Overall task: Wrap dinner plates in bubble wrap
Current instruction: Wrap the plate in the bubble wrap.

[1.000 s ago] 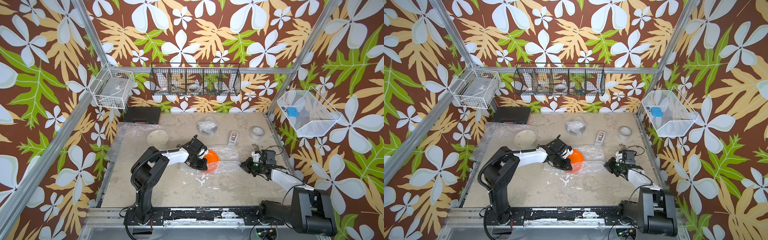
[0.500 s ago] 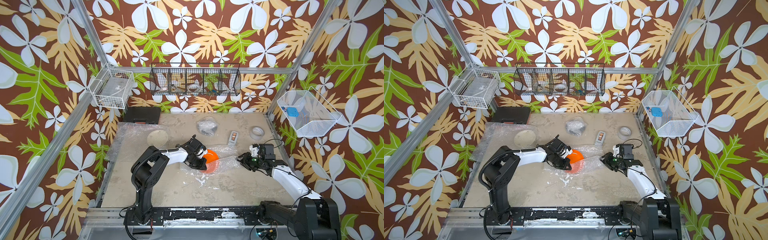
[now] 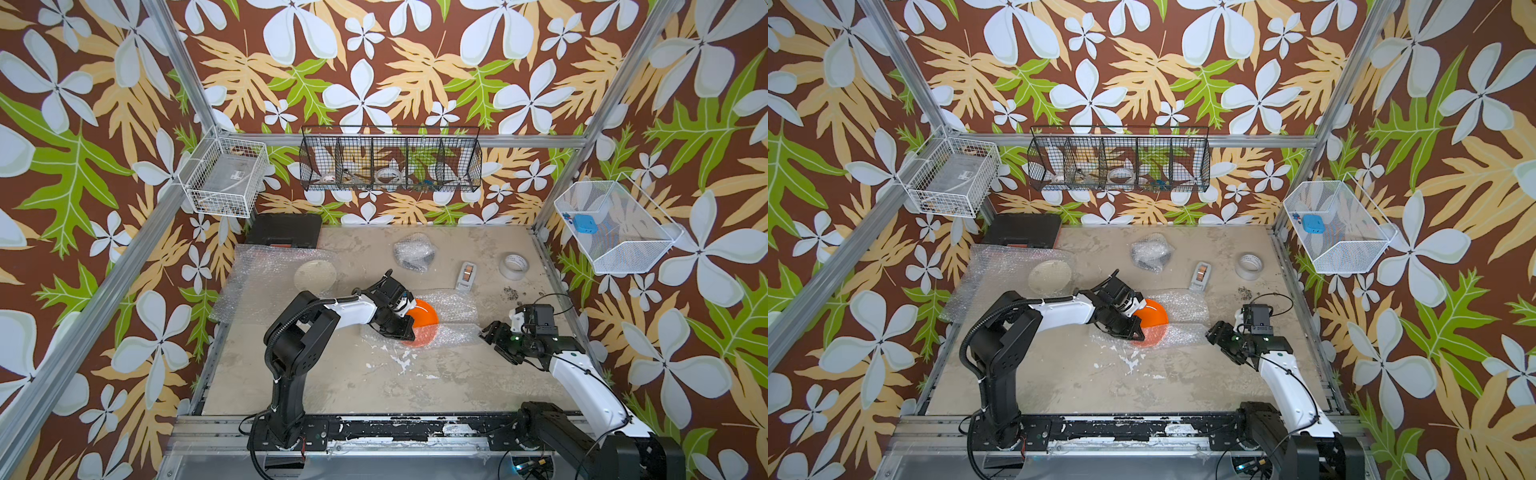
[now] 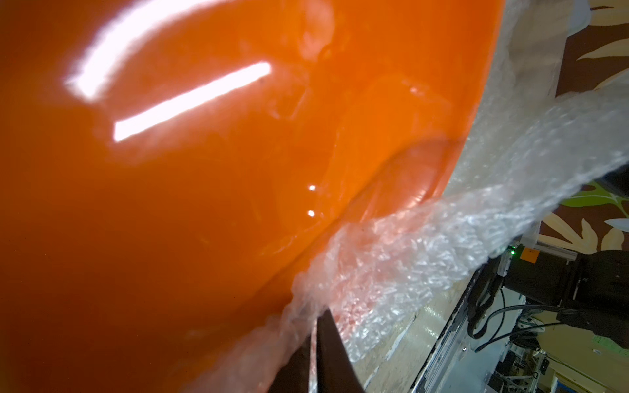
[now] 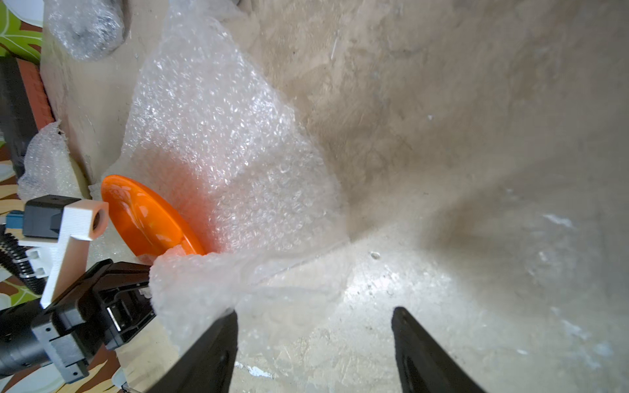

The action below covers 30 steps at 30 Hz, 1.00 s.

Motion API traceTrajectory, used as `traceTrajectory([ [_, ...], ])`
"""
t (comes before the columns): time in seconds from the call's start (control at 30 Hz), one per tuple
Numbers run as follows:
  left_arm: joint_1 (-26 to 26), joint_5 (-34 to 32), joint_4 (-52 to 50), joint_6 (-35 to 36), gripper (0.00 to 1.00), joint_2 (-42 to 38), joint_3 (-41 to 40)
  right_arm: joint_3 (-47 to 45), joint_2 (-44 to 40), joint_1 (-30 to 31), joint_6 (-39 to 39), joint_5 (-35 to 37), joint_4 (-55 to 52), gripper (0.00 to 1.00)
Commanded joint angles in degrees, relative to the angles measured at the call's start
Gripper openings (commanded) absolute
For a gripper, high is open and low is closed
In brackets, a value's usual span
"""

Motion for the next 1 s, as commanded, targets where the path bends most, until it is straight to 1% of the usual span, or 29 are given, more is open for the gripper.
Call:
traceTrajectory([
  [0.0, 0.0, -3.8, -5.2, 0.2, 0.10, 0.9, -0.3, 4.3, -4.0, 0.8, 0.8, 7.6, -5.0, 0.67],
  [0.03, 0.0, -3.8, -5.3, 0.1, 0.10, 0.9, -0.3, 6.2, -7.6, 1.9, 0.6, 11.1, -5.5, 0.69],
  [0.07, 0.0, -3.7, -5.3, 0.1, 0.10, 0.9, -0.3, 7.2, -10.4, 2.2, 0.4, 13.0, -4.8, 0.70],
  [0.1, 0.0, -3.8, -5.3, 0.1, 0.10, 0.9, -0.3, 7.1, -12.8, 2.2, 1.0, 13.4, -3.5, 0.70],
  [0.13, 0.0, -3.8, -5.3, 0.0, 0.10, 1.0, -0.3, 6.7, -13.3, 2.2, 1.5, 12.4, -2.0, 0.71],
  [0.17, 0.0, -3.8, -5.3, 0.0, 0.11, 1.2, -0.1, 6.2, -12.4, 2.2, 1.6, 10.3, -1.8, 0.71],
  [0.27, 0.0, -3.5, -5.4, -0.1, 0.11, 1.5, -0.2, 2.9, -6.5, 2.2, 2.5, 0.4, -0.8, 0.71],
  [0.33, 0.0, -3.6, -5.6, 0.0, 0.11, 1.4, -0.3, 0.2, -3.1, 2.4, 3.0, -2.7, 0.5, 0.73],
  [0.43, 0.0, -3.8, -5.7, 0.1, 0.11, 1.4, -0.4, -4.4, -0.2, 2.4, 4.1, -5.8, 6.2, 0.76],
  [0.5, 0.0, -3.9, -6.0, 0.2, 0.11, 1.3, -0.3, -6.4, 2.2, 2.4, 4.9, -7.4, 10.0, 0.77],
  [0.6, 0.1, -4.0, -6.0, 0.2, 0.11, 1.1, -0.3, -7.4, 5.7, 2.3, 4.9, -4.9, 14.4, 0.76],
  [0.7, 0.0, -4.1, -6.0, 0.1, 0.11, 1.1, -0.2, -7.9, 9.2, 0.3, 5.4, -4.4, 20.1, 0.75],
  [0.77, 0.0, -4.1, -6.0, 0.1, 0.11, 1.0, -0.3, -8.2, 11.8, -1.1, 5.6, -4.5, 23.6, 0.72],
  [0.83, 0.1, -4.2, -5.9, 0.1, 0.11, 0.9, -0.4, -8.2, 14.0, -1.7, 5.4, -4.5, 26.2, 0.67],
  [0.93, 0.3, -4.7, -5.9, -0.1, 0.11, 0.7, -0.5, -7.5, 15.9, -1.8, 5.3, -6.1, 28.2, 0.47],
  [0.97, 0.5, -4.7, -5.9, -0.3, 0.10, 0.6, -0.6, -7.4, 15.9, -1.8, 5.3, -6.6, 28.0, 0.39],
])
